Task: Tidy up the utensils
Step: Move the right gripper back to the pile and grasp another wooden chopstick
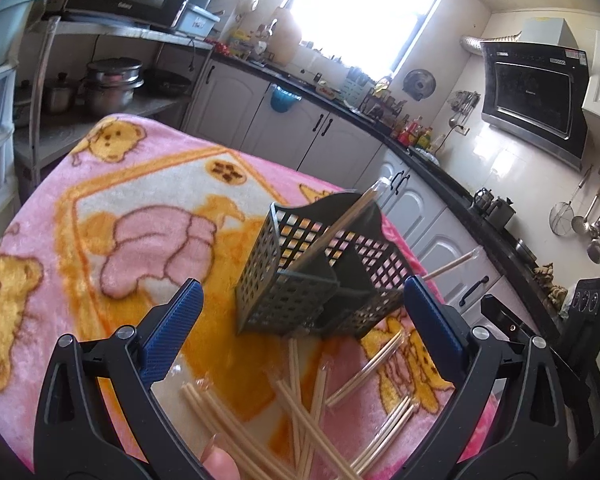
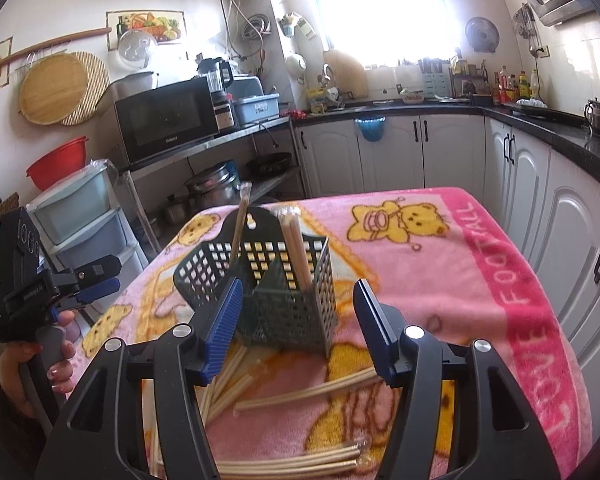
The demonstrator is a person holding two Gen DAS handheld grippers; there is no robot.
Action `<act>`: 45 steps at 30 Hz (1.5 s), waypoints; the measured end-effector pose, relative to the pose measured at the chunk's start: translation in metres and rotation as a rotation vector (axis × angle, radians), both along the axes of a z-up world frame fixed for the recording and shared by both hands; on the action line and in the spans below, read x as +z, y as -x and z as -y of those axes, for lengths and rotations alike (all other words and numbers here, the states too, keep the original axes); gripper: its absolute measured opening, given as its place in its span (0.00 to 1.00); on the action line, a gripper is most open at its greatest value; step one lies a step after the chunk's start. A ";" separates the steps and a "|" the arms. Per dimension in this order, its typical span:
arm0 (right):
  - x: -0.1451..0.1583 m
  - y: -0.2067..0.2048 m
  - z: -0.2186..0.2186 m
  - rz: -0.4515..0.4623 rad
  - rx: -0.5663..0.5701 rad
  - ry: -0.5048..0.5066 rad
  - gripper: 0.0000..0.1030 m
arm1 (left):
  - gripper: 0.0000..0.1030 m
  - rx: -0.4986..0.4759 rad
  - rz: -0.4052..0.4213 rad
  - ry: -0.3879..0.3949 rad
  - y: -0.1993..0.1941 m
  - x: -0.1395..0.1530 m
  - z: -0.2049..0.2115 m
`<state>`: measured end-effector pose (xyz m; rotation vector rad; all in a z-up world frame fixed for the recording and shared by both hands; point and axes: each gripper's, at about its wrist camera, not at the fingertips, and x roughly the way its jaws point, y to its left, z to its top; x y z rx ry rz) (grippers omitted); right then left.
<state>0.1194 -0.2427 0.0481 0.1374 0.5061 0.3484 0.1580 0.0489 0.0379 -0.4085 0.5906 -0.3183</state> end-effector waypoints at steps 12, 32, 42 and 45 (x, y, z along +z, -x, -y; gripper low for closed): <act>-0.024 0.007 -0.005 -0.062 0.029 0.031 0.54 | 0.90 0.003 -0.090 -0.001 0.011 -0.032 -0.008; -0.064 0.018 0.005 -0.176 0.026 0.049 0.54 | 0.68 -0.033 -0.286 0.038 0.013 -0.090 -0.006; -0.083 0.016 0.013 -0.253 0.011 0.068 0.54 | 0.63 -0.035 -0.321 0.026 -0.003 -0.100 -0.005; -0.091 0.012 0.015 -0.299 0.008 0.059 0.54 | 0.62 -0.032 -0.327 0.018 -0.010 -0.100 -0.003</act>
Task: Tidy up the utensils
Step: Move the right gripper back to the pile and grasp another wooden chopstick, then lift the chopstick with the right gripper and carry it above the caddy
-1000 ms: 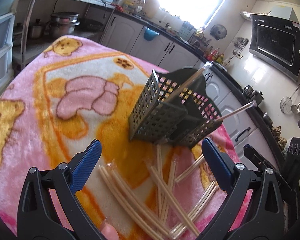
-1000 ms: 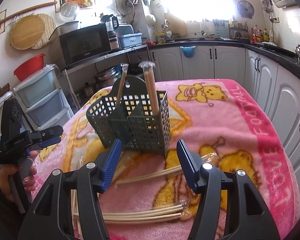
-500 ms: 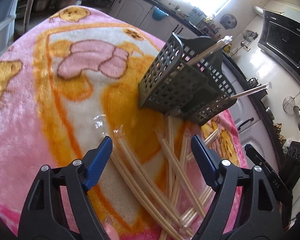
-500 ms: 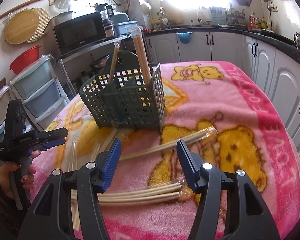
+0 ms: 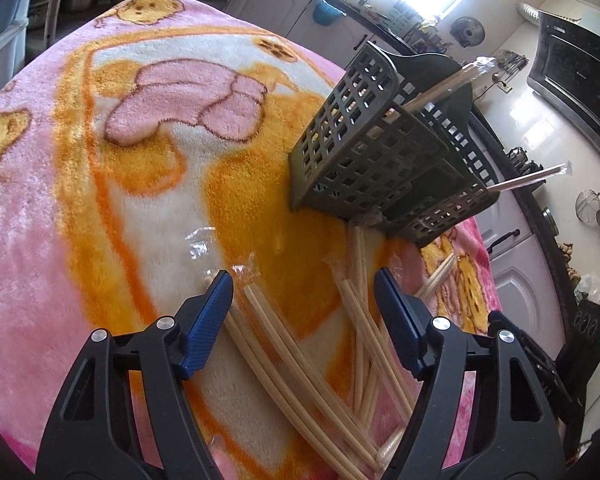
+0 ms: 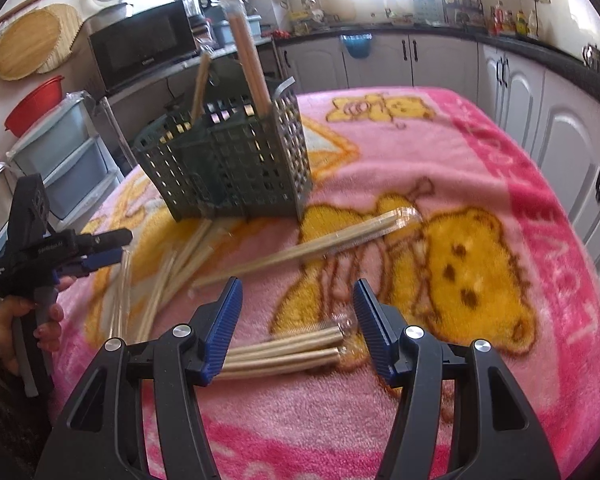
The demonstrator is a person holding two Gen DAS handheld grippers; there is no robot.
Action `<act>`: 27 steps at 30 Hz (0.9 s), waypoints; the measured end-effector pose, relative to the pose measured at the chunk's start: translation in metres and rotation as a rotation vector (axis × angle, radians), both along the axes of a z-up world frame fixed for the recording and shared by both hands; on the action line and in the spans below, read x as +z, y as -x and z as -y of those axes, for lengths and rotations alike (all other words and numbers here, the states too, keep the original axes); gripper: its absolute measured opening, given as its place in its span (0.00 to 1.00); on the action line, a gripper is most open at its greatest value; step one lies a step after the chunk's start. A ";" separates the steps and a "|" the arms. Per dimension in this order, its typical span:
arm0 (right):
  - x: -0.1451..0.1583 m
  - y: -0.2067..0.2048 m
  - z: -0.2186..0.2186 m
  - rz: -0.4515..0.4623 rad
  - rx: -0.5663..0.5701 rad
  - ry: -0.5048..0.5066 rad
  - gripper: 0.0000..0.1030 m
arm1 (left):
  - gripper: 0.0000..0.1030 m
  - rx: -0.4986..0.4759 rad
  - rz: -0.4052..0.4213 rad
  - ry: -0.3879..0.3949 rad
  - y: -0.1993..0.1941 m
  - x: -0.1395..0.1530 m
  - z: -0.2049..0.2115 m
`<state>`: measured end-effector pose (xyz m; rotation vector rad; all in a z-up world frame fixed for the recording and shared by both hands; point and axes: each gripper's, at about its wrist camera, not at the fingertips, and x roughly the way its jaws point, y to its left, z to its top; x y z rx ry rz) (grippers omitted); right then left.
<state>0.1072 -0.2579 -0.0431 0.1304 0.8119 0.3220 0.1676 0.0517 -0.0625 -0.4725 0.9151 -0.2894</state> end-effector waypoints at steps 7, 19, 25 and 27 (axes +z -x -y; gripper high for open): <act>-0.016 -0.009 0.010 -0.081 -0.033 -0.016 0.47 | 0.53 0.000 -0.020 -0.025 -0.014 -0.005 0.002; -0.037 -0.023 0.018 -0.156 -0.052 -0.043 0.18 | 0.38 0.004 -0.031 -0.033 -0.025 -0.010 0.002; -0.035 -0.026 0.020 -0.129 -0.045 -0.034 0.05 | 0.21 -0.002 -0.029 -0.038 -0.026 -0.011 0.004; -0.032 -0.028 0.022 -0.110 -0.051 -0.035 0.03 | 0.16 -0.006 -0.030 -0.034 -0.026 -0.011 0.003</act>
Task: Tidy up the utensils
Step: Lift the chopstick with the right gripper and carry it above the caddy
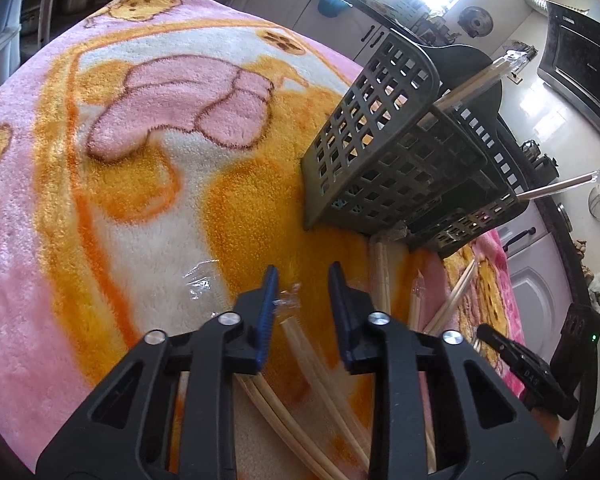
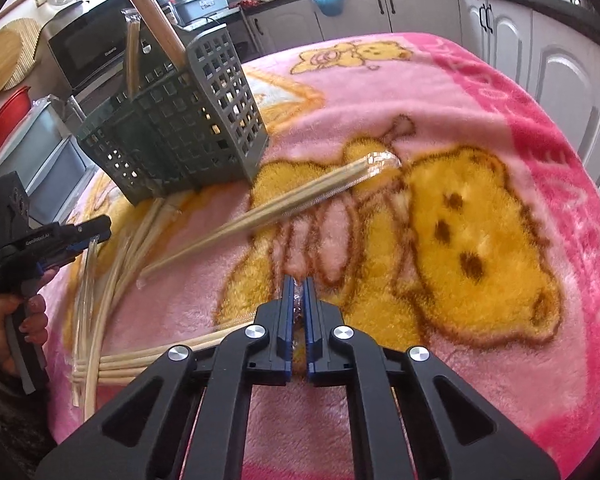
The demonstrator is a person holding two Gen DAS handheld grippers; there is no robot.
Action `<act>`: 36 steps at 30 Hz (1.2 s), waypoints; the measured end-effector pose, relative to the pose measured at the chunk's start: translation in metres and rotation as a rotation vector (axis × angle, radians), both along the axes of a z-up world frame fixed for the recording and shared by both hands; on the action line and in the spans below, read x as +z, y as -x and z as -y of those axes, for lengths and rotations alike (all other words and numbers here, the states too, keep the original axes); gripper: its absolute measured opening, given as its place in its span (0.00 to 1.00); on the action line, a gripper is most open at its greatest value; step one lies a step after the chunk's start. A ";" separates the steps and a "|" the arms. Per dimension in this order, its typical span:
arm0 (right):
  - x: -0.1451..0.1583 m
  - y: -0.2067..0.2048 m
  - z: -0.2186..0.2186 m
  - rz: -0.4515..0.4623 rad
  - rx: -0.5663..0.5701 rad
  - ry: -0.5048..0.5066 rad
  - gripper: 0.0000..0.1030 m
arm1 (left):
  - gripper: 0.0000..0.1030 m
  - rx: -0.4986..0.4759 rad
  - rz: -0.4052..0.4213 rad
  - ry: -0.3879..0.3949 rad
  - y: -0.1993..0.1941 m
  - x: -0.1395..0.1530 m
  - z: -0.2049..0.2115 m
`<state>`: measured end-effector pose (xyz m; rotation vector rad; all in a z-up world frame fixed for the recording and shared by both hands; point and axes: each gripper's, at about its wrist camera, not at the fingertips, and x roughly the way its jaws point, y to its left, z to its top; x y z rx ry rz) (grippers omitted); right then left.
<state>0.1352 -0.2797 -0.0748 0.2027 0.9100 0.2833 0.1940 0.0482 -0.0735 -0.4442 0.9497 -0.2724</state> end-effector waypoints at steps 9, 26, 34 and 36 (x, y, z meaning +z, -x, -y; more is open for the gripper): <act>0.024 -0.014 0.007 0.092 -0.010 0.038 0.03 | 0.04 -0.015 0.021 0.027 0.000 0.007 -0.001; 0.103 0.005 -0.012 0.344 0.082 0.087 0.02 | 0.02 -0.033 0.239 0.048 0.008 0.091 0.001; 0.133 0.024 -0.035 0.437 0.161 0.106 0.02 | 0.02 -0.052 0.318 0.063 0.016 0.123 0.008; 0.139 0.028 -0.042 0.452 0.179 0.111 0.02 | 0.02 -0.064 0.336 0.062 0.018 0.128 0.013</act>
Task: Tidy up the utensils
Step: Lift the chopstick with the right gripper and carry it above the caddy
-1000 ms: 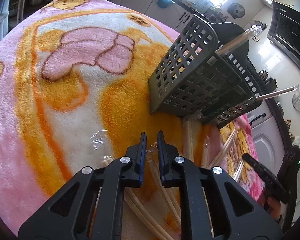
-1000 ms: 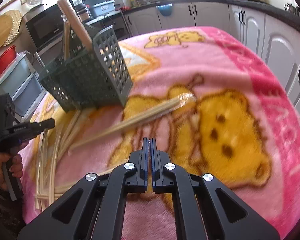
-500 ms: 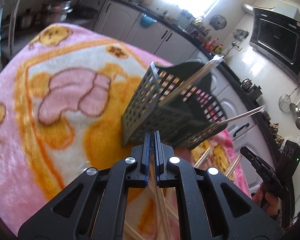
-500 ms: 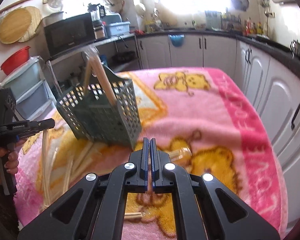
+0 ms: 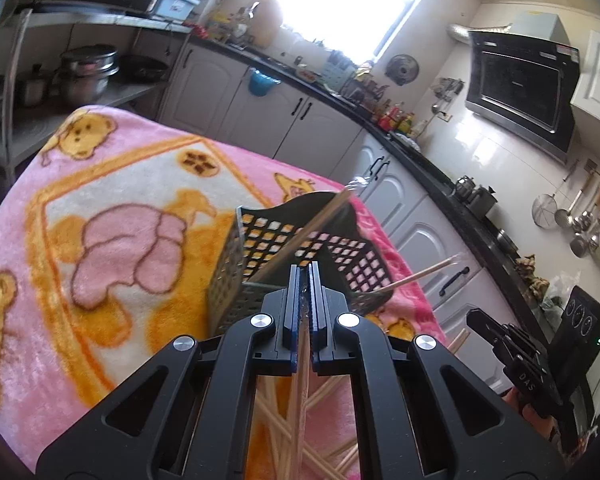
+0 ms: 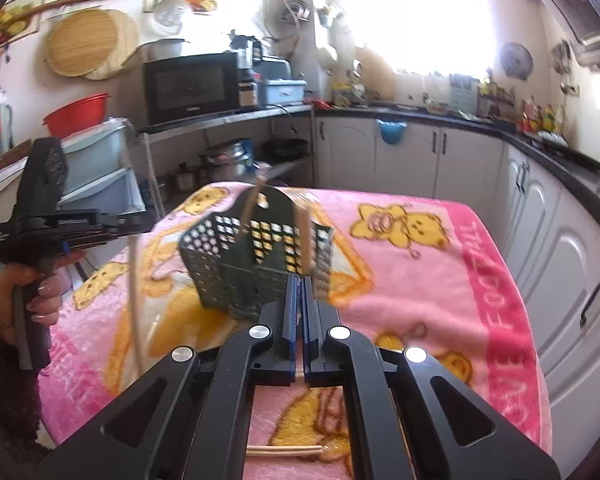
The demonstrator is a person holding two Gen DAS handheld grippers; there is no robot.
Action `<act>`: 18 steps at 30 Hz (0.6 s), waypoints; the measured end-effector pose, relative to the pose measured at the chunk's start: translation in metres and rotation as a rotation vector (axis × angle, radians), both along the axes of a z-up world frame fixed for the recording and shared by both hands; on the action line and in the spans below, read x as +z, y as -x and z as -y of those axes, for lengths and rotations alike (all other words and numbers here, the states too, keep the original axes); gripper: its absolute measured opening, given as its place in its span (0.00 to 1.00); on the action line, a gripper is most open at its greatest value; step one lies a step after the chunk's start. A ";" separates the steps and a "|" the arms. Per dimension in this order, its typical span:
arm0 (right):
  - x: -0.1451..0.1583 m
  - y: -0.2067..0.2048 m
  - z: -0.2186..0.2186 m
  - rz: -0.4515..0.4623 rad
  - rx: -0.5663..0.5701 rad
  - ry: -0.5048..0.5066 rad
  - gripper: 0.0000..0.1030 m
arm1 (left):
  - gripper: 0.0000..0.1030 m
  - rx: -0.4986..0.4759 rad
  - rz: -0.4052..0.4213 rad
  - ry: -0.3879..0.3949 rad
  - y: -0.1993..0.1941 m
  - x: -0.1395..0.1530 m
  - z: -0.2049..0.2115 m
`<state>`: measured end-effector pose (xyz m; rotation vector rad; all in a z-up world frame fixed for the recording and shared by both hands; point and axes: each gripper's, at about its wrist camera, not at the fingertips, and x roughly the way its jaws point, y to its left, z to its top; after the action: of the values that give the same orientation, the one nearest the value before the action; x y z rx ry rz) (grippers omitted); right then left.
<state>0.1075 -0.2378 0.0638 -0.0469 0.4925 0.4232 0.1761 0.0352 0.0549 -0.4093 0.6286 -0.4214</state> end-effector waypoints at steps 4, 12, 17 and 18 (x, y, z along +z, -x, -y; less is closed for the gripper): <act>0.010 0.008 -0.013 0.029 0.043 0.014 0.02 | 0.02 -0.018 0.023 0.006 0.003 0.009 0.007; 0.028 0.015 -0.032 0.075 0.104 0.025 0.02 | 0.02 -0.033 0.066 0.012 0.006 0.025 0.011; 0.038 0.016 -0.040 0.099 0.126 0.024 0.02 | 0.02 -0.045 0.100 0.013 0.007 0.039 0.015; 0.040 0.016 -0.042 0.105 0.130 0.023 0.02 | 0.02 -0.047 0.109 0.014 0.006 0.042 0.016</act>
<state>0.0918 -0.1960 0.1039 -0.1228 0.3918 0.5394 0.1698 0.0190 0.0973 -0.3823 0.5307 -0.4902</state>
